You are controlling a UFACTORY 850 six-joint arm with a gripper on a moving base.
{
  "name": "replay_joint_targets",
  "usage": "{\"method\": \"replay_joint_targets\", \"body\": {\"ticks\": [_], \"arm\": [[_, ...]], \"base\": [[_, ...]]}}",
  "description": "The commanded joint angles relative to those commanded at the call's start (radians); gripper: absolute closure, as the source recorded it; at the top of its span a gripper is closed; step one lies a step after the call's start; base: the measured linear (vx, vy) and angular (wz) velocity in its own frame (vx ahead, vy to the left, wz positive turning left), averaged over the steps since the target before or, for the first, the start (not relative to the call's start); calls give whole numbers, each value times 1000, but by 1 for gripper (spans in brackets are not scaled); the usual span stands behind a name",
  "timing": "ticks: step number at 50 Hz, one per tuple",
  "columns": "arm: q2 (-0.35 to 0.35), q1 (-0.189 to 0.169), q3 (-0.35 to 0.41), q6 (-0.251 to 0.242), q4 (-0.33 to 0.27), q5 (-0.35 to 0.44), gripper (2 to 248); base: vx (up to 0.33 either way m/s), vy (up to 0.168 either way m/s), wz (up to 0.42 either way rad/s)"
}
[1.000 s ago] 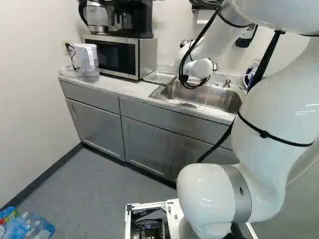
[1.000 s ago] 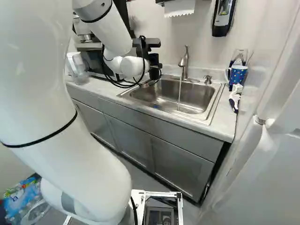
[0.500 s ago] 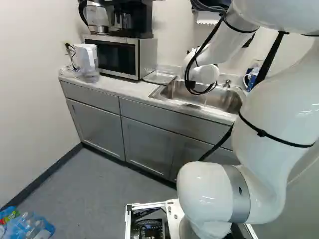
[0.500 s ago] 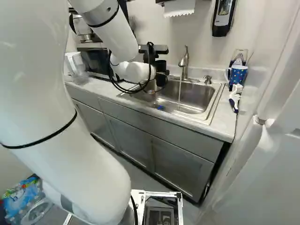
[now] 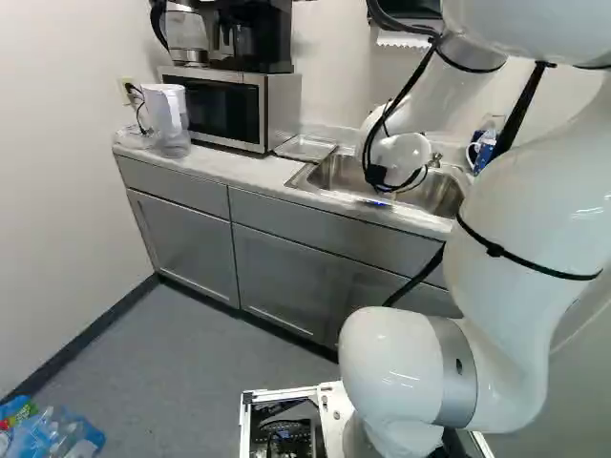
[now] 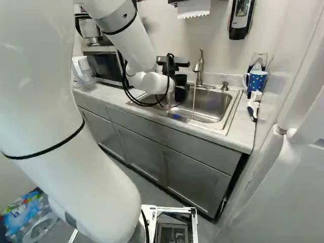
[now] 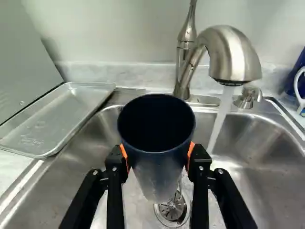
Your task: Rinse the cup and place it in the tray
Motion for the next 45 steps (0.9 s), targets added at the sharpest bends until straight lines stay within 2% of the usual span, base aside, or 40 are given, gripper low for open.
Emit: {"method": "replay_joint_targets", "body": {"ticks": [12, 45], "arm": [[-14, -36, 14, 0, 0, 0, 124], [-64, -108, -36, 0, 0, 0, 124]], "base": [[0, 0, 0], [0, 0, 0]]}}
